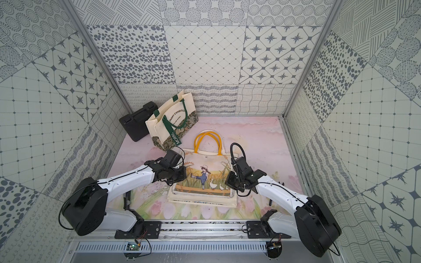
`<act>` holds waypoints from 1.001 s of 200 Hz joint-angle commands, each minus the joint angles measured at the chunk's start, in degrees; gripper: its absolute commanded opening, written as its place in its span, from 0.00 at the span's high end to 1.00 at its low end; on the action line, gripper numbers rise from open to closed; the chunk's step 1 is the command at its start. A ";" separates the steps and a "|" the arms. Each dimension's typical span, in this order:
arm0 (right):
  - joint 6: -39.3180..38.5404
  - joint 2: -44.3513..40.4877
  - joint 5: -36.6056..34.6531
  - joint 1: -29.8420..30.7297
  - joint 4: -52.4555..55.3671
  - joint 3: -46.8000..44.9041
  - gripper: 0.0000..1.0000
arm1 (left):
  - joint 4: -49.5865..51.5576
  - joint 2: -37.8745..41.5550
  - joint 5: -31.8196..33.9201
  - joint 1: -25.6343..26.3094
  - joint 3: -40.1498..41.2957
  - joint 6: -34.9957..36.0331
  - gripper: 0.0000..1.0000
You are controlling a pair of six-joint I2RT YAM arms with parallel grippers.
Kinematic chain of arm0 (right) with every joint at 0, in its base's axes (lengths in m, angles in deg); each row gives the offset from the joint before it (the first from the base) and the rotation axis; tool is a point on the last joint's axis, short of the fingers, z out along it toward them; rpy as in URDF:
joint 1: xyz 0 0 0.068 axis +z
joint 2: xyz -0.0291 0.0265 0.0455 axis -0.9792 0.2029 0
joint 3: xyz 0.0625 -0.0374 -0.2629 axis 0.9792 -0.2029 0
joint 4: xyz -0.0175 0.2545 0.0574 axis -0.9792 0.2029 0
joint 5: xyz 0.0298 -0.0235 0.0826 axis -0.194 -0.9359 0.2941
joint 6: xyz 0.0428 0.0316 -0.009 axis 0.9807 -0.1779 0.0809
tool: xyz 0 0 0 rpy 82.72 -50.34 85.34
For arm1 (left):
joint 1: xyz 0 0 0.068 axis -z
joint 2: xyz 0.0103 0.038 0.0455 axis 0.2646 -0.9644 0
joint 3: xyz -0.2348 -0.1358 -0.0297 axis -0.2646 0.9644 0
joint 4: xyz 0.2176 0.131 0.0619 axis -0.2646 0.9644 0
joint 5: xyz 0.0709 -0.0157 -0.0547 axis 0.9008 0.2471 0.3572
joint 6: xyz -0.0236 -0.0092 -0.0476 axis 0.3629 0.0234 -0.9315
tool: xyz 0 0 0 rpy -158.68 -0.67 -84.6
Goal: Put away the canvas bag
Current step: Adjust the canvas bag at the center of the board.
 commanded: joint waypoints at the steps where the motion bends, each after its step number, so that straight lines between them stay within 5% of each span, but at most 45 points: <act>1: 0.76 4.05 1.52 1.38 -6.78 3.19 0.94 | -2.08 -3.08 4.37 -0.79 0.41 0.67 1.00; 89: -0.04 11.20 -5.14 1.55 -1.87 2.39 0.95 | -1.02 -2.47 8.90 -2.54 4.27 0.26 1.00; 200: -0.68 2.17 -10.25 -0.28 8.37 3.64 0.93 | 1.80 1.99 10.26 -3.88 2.13 3.75 1.00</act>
